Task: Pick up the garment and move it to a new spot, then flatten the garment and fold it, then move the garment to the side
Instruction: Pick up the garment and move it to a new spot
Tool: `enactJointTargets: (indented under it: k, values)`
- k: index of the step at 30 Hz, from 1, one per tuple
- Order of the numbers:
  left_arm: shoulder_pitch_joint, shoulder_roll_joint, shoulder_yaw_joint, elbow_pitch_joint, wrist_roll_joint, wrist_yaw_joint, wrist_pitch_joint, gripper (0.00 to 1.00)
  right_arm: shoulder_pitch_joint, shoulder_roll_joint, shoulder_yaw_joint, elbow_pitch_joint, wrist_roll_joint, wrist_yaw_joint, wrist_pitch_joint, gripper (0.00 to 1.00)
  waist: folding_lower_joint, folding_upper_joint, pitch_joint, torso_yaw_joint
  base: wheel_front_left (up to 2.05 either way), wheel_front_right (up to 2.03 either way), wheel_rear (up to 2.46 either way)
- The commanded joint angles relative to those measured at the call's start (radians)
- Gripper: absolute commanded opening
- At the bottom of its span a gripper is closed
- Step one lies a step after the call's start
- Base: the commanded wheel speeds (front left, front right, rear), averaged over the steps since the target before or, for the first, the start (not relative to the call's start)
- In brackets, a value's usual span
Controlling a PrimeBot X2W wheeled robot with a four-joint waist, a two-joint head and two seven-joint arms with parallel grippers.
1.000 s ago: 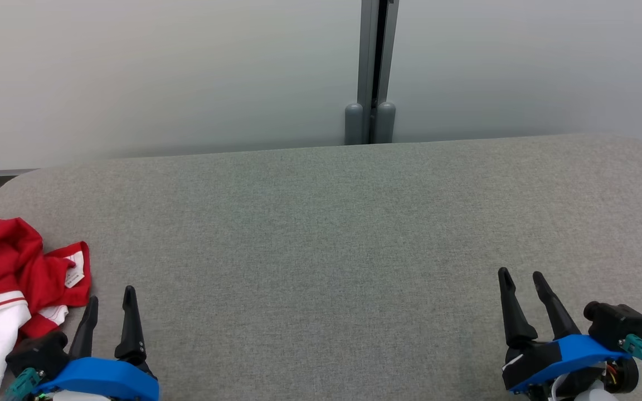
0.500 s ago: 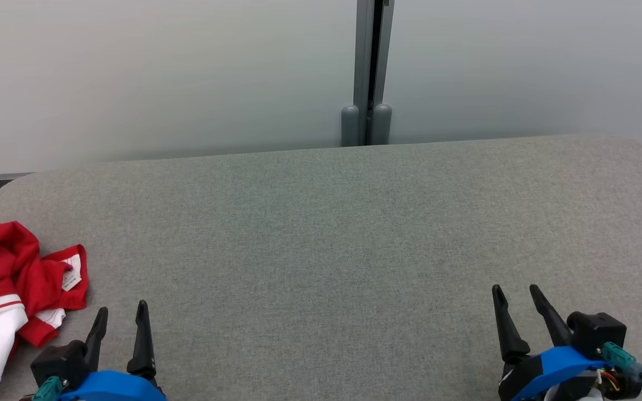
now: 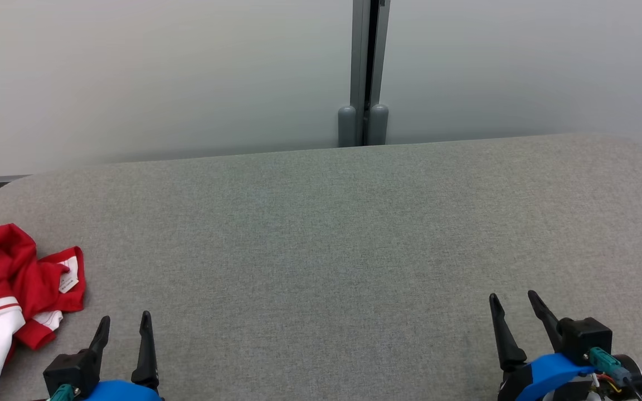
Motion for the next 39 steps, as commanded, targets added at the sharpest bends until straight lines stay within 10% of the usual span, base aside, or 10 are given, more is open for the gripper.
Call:
enactJointTargets:
  k: [1,11,27,39]
  values:
    - [0.005,0.003,0.000,0.001,0.024,-0.001,-0.010,1.00,-0.013,-0.004,0.000,0.002,-0.025,0.000,-0.010,1.00,0.0000,0.0000,0.001,0.000,0.00,0.00,0.00]
    - [-0.003,0.007,0.004,0.021,0.081,-0.001,-0.028,1.00,-0.006,-0.005,0.010,0.007,-0.112,0.000,-0.028,1.00,0.0000,0.0000,0.011,0.071,0.00,0.00,0.00]
    - [-0.005,0.016,0.116,0.080,0.081,-0.001,-0.034,1.00,-0.084,-0.006,0.107,0.048,-0.085,0.000,-0.035,1.00,0.0000,0.0000,0.066,0.421,0.00,0.00,0.00]
    - [-0.124,0.110,0.096,0.066,-0.035,-0.001,-0.035,1.00,-0.166,-0.006,0.191,0.072,-0.118,0.000,-0.035,1.00,0.0000,0.0000,0.183,0.396,0.00,0.00,0.00]
